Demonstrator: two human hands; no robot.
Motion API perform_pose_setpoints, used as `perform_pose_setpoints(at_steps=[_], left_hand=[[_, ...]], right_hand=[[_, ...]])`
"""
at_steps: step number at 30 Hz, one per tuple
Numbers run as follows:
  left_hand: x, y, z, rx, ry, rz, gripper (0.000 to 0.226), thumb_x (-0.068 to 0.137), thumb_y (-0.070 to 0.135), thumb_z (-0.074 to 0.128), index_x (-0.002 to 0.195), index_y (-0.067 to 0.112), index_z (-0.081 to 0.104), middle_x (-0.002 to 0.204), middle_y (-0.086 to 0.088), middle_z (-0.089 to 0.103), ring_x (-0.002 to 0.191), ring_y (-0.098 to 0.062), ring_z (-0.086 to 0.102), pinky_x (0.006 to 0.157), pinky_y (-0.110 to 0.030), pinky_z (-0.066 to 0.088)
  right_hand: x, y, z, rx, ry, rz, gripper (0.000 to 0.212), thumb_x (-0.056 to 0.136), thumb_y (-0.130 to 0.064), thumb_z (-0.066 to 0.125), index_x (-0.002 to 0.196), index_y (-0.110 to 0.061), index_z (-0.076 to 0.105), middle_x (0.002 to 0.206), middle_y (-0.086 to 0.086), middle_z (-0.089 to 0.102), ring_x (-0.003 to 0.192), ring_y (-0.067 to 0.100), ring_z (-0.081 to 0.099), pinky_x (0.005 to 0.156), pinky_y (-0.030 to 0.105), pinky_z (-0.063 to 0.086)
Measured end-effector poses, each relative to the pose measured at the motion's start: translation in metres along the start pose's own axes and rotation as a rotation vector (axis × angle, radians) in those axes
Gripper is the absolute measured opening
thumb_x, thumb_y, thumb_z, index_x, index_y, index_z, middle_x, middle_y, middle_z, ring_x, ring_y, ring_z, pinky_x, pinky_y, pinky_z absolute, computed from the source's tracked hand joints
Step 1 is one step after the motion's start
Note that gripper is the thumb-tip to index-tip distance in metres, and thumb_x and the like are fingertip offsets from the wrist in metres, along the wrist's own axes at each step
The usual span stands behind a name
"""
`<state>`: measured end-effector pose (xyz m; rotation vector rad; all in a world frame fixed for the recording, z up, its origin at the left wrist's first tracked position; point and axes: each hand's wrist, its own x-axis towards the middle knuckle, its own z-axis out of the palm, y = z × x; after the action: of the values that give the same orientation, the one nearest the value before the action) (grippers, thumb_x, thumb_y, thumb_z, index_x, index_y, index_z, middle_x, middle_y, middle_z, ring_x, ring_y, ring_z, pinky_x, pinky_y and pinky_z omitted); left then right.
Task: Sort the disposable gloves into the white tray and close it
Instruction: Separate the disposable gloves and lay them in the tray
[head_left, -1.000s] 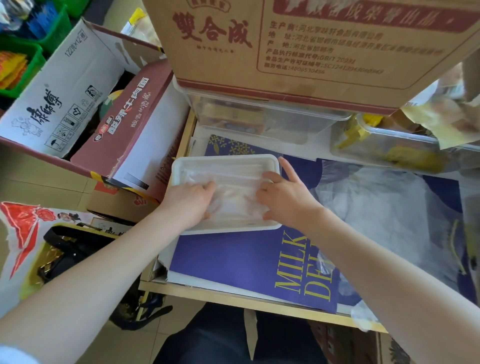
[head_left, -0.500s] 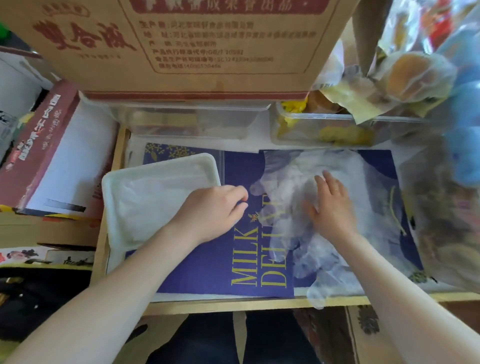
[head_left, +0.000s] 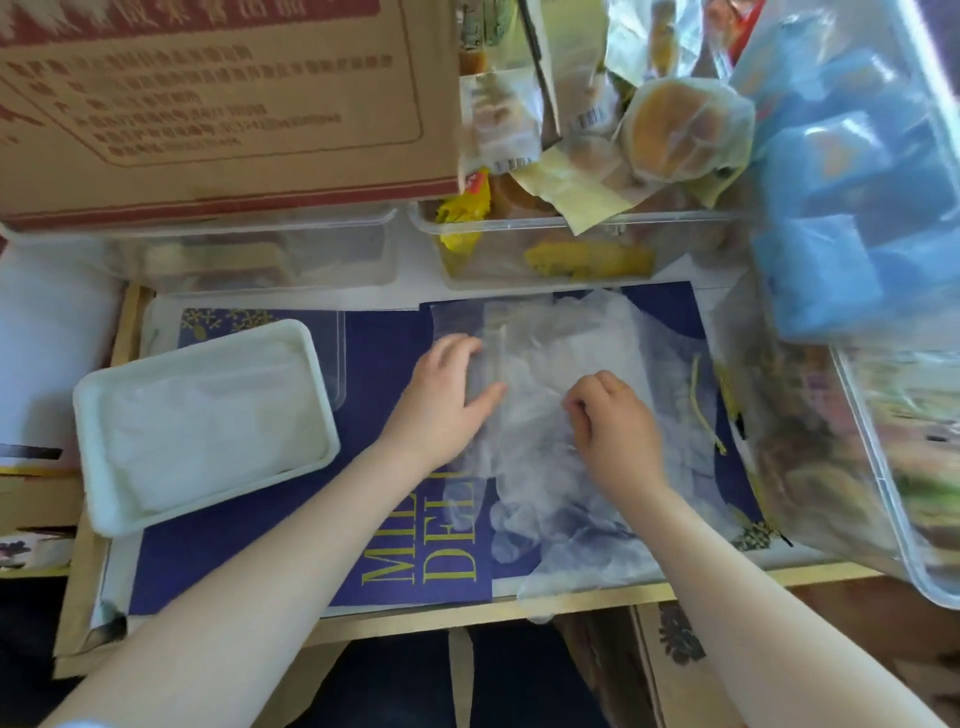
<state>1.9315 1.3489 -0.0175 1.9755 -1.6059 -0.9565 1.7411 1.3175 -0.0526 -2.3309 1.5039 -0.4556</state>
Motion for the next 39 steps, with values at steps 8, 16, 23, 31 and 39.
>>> perform_pose_setpoints(at_steps=[8, 16, 23, 31, 39], left_hand=[[0.015, 0.028, 0.003, -0.513, -0.064, -0.094, 0.007, 0.087, 0.016, 0.064, 0.081, 0.019, 0.066, 0.071, 0.007, 0.068, 0.071, -0.009, 0.062, 0.079, -0.030, 0.051], [-0.021, 0.025, -0.008, -0.574, -0.022, 0.041, 0.020, 0.088, 0.003, 0.059, 0.082, 0.021, 0.066, 0.066, 0.012, 0.067, 0.054, -0.003, 0.052, 0.063, -0.013, 0.045], [-0.044, 0.006, -0.001, -0.549, -0.012, -0.104, 0.017, 0.090, 0.010, 0.059, 0.079, 0.022, 0.064, 0.063, 0.012, 0.064, 0.057, -0.002, 0.053, 0.061, -0.015, 0.044], [-0.057, -0.024, -0.017, -0.126, -0.337, -0.254, 0.017, 0.078, 0.034, 0.073, 0.093, 0.029, 0.067, 0.078, 0.021, 0.067, 0.071, 0.005, 0.059, 0.068, -0.015, 0.045], [-0.045, -0.005, 0.002, -0.433, 0.187, -0.238, 0.020, 0.095, 0.013, 0.049, 0.081, 0.021, 0.062, 0.060, 0.010, 0.063, 0.059, -0.006, 0.060, 0.069, -0.023, 0.049]], right_hand=[[-0.031, 0.010, -0.016, -0.134, 0.050, -0.399, 0.016, 0.072, -0.009, 0.072, 0.072, -0.012, 0.057, 0.076, 0.004, 0.058, 0.063, 0.024, 0.048, 0.056, 0.029, 0.030], [-0.008, -0.009, -0.051, 0.794, -0.029, 0.548, 0.084, 0.078, -0.028, 0.073, 0.145, -0.025, 0.021, 0.147, -0.005, 0.027, 0.133, 0.004, 0.027, 0.108, 0.023, 0.024], [0.009, -0.015, -0.050, 1.319, -0.347, 0.608, 0.012, 0.091, -0.004, 0.051, 0.081, -0.009, 0.056, 0.066, -0.009, 0.065, 0.063, 0.006, 0.060, 0.073, 0.024, 0.046], [0.008, -0.019, -0.034, 1.123, -0.301, 0.549, 0.017, 0.092, 0.001, 0.051, 0.078, -0.009, 0.055, 0.066, -0.001, 0.064, 0.044, 0.005, 0.044, 0.047, 0.012, 0.037], [0.004, -0.028, -0.031, 1.006, -0.521, 0.487, 0.015, 0.091, 0.001, 0.054, 0.081, -0.010, 0.060, 0.065, -0.007, 0.065, 0.054, 0.001, 0.055, 0.053, 0.012, 0.041]])
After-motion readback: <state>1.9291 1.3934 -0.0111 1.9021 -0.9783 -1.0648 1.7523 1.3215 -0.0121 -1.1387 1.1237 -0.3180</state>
